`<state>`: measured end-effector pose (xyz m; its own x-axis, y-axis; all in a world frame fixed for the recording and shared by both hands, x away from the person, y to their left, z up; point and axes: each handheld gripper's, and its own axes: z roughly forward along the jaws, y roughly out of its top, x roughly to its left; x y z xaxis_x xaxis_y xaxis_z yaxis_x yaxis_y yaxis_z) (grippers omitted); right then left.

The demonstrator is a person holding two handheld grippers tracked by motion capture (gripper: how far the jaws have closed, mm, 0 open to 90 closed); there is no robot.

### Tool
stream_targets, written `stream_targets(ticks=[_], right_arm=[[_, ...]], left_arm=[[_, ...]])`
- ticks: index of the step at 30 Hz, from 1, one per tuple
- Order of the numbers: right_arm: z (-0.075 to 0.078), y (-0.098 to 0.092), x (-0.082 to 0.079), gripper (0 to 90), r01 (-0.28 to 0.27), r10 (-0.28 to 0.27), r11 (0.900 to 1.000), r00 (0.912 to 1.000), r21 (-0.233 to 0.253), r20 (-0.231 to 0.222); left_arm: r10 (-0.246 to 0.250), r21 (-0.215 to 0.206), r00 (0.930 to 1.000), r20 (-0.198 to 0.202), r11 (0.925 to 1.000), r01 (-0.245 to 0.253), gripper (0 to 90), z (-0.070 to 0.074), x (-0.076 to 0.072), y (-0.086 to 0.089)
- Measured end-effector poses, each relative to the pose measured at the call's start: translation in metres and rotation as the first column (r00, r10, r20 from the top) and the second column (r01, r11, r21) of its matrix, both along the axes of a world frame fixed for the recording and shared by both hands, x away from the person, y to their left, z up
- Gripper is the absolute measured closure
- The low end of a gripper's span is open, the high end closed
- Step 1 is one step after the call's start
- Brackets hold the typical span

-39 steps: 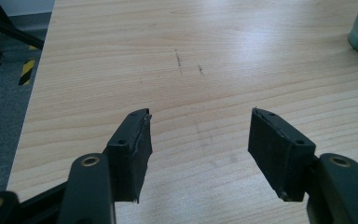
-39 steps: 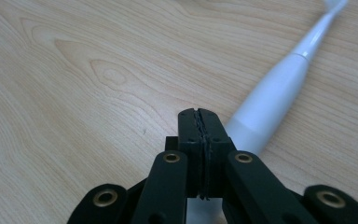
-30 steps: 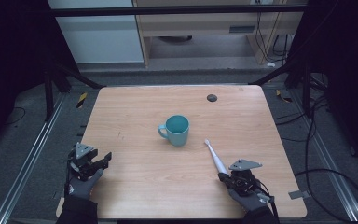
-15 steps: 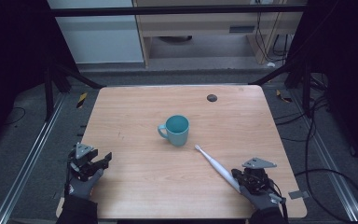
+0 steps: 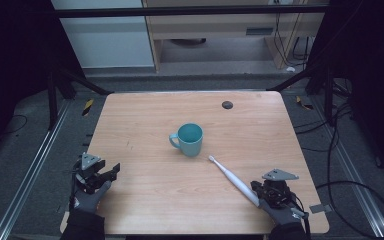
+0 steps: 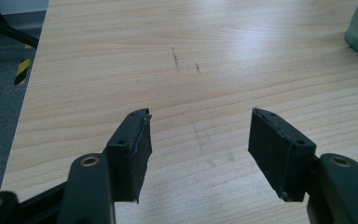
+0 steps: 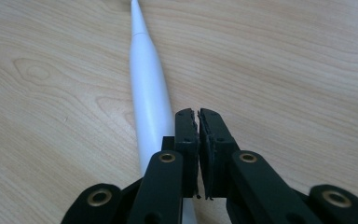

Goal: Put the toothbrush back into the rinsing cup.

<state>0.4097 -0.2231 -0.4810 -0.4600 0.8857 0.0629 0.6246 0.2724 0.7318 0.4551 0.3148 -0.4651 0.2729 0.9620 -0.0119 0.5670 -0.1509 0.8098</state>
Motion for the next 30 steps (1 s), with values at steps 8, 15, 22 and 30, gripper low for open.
stream_targets(ticks=[8,15,22,30], right_arm=[[0.015,-0.003,0.005,71.8,0.012,-0.012,1.0,0.9997,0.018,0.02],[0.033,-0.001,0.015,52.8,0.012,-0.012,1.0,0.9999,0.001,-0.009],[0.054,0.007,0.022,45.4,-0.009,0.008,1.0,0.9996,-0.028,-0.026],[0.068,0.026,0.037,42.3,-0.079,0.074,0.994,0.9946,-0.079,-0.073]], left_arm=[[-0.002,-0.01,1.0,0.003,1.0,0.002,36.4,0.002,0.001,0.001],[-0.01,-0.007,0.9999,-0.003,0.9999,0.01,36.1,0.002,0.002,0.0],[-0.02,-0.011,0.9998,-0.007,0.9997,0.02,35.2,0.001,0.003,-0.001],[-0.022,-0.012,0.9997,-0.008,0.9997,0.022,34.8,0.0,0.003,-0.001]])
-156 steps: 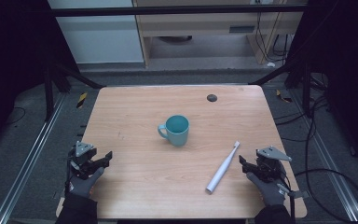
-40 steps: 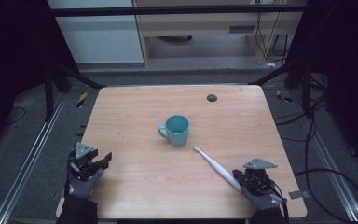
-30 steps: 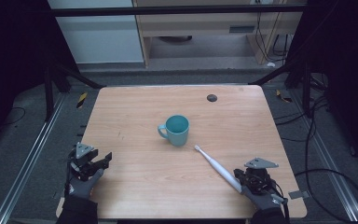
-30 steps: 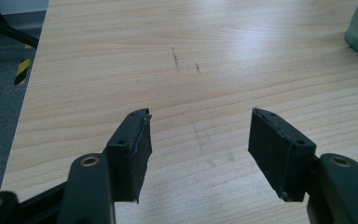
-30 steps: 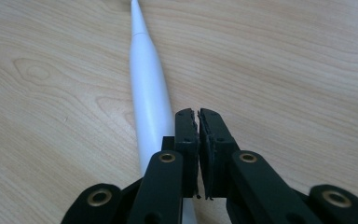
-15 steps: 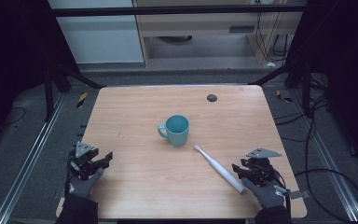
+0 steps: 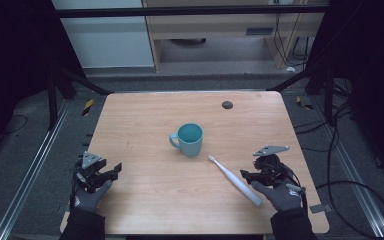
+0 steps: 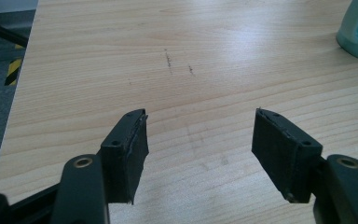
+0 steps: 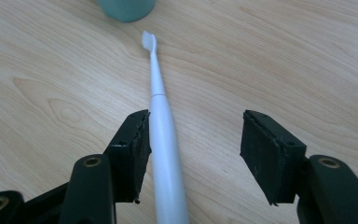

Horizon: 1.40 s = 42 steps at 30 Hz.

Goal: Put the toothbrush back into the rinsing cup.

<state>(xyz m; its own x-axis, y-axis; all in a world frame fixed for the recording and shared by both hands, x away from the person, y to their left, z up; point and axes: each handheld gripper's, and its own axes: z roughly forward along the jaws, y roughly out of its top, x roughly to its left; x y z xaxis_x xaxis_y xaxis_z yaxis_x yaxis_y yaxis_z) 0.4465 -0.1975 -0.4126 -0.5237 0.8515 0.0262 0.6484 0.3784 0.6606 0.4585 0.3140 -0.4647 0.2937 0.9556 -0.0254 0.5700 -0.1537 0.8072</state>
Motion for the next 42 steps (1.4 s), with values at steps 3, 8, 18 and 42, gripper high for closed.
stream_targets(ticks=[3,8,18,42], right_arm=[[0.005,0.008,0.005,41.8,-0.025,0.025,0.999,0.9994,-0.023,-0.024],[0.008,0.019,0.009,41.9,-0.066,0.062,0.996,0.995,-0.056,-0.079],[-0.009,0.037,0.019,43.0,-0.142,0.118,0.982,0.9752,-0.123,-0.187],[-0.04,0.036,0.027,52.6,-0.173,0.098,0.96,0.9439,-0.219,-0.315]], left_arm=[[-0.003,0.0,1.0,-0.004,1.0,0.003,34.8,0.0,0.0,0.0],[-0.004,0.001,1.0,-0.003,1.0,0.004,34.8,0.0,0.0,0.0],[-0.011,0.007,0.9999,-0.011,0.9999,0.011,34.7,-0.001,0.001,-0.001],[-0.016,0.006,0.9997,-0.021,0.9998,0.016,34.7,-0.002,0.002,-0.001]])
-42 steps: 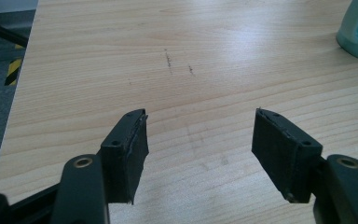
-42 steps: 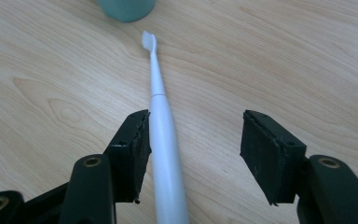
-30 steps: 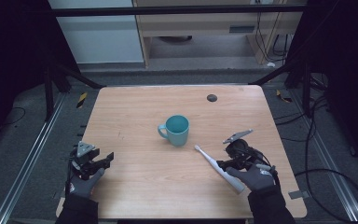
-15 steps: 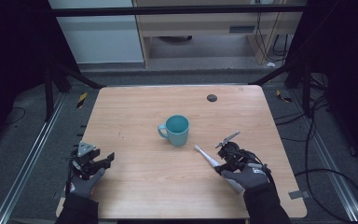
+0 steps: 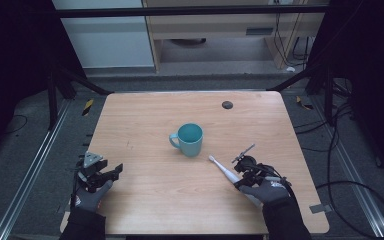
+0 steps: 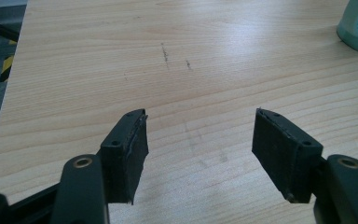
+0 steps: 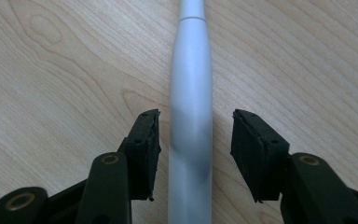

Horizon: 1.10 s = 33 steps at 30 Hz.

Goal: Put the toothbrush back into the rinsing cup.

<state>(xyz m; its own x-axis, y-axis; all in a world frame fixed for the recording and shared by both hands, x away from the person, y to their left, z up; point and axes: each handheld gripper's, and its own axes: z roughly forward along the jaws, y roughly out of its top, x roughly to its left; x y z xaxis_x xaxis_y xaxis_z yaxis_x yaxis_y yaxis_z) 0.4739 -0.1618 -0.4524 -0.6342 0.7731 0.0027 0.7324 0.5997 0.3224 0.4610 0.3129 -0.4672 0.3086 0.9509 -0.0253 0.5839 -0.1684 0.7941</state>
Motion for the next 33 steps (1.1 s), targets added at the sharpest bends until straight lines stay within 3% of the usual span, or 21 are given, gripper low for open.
stream_targets(ticks=[16,25,33], right_arm=[[-0.016,0.001,0.003,60.7,-0.012,0.01,0.999,0.9986,-0.032,-0.052],[-0.015,0.001,0.004,65.9,-0.005,0.003,0.999,0.9985,-0.034,-0.055],[-0.012,-0.003,0.001,66.2,0.012,-0.012,1.0,0.9996,0.005,-0.025]], left_arm=[[-0.003,0.001,1.0,-0.008,1.0,0.003,34.6,-0.001,0.0,-0.001],[-0.004,0.0,0.9999,-0.01,1.0,0.004,34.6,-0.001,0.001,-0.001],[-0.003,-0.001,0.9999,-0.01,1.0,0.003,34.7,-0.001,0.001,-0.001]])
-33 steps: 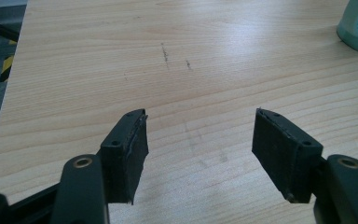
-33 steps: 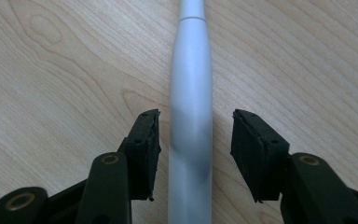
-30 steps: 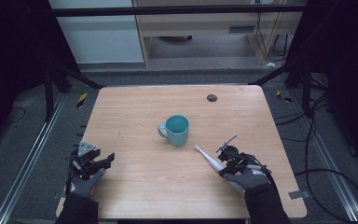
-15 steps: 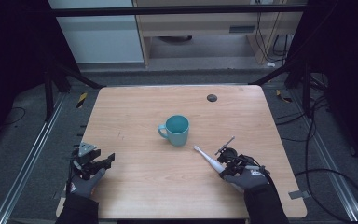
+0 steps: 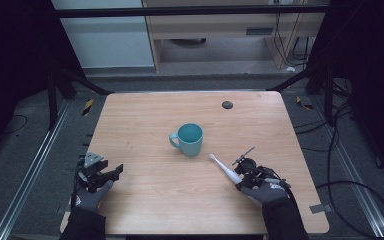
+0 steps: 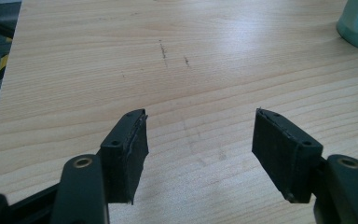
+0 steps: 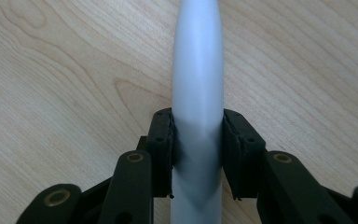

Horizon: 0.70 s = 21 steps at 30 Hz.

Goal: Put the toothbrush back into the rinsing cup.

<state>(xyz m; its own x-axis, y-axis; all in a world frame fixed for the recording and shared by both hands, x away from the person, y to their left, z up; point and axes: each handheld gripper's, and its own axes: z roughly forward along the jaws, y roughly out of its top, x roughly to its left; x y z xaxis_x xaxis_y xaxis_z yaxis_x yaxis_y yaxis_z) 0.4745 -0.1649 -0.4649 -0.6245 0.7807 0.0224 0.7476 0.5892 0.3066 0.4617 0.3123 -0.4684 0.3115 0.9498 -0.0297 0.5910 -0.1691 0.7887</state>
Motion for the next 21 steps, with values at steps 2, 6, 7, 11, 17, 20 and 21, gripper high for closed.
stream_targets(ticks=[2,6,7,11,17,20,21], right_arm=[[0.004,-0.001,-0.001,66.2,0.016,-0.017,1.0,0.9996,0.019,0.023],[0.016,-0.005,-0.002,66.2,0.037,-0.044,0.996,0.9953,0.081,0.086],[0.019,-0.005,-0.003,66.2,0.045,-0.055,0.994,0.9933,0.102,0.102],[0.03,-0.006,-0.004,66.2,0.059,-0.09,0.983,0.9803,0.174,0.176],[0.043,-0.008,-0.003,66.3,0.072,-0.138,0.965,0.9567,0.251,0.256],[0.049,-0.007,-0.001,66.3,0.073,-0.161,0.953,0.9434,0.293,0.29],[0.052,-0.007,0.0,66.3,0.072,-0.167,0.949,0.9408,0.306,0.295]], left_arm=[[0.001,0.0,1.0,0.0,1.0,-0.001,34.7,0.0,0.0,0.0],[0.001,-0.001,1.0,-0.001,1.0,-0.001,34.8,0.0,0.0,0.0],[0.001,0.0,1.0,-0.001,1.0,-0.001,34.8,0.0,0.0,0.0],[0.0,0.0,1.0,-0.001,1.0,0.0,34.8,0.0,0.0,0.0],[0.002,-0.002,1.0,0.0,1.0,-0.002,34.8,0.0,0.0,0.0],[0.001,-0.001,1.0,0.0,1.0,-0.001,34.8,0.0,0.0,0.0],[0.001,-0.002,1.0,0.0,1.0,-0.001,34.8,0.0,0.0,0.0]])
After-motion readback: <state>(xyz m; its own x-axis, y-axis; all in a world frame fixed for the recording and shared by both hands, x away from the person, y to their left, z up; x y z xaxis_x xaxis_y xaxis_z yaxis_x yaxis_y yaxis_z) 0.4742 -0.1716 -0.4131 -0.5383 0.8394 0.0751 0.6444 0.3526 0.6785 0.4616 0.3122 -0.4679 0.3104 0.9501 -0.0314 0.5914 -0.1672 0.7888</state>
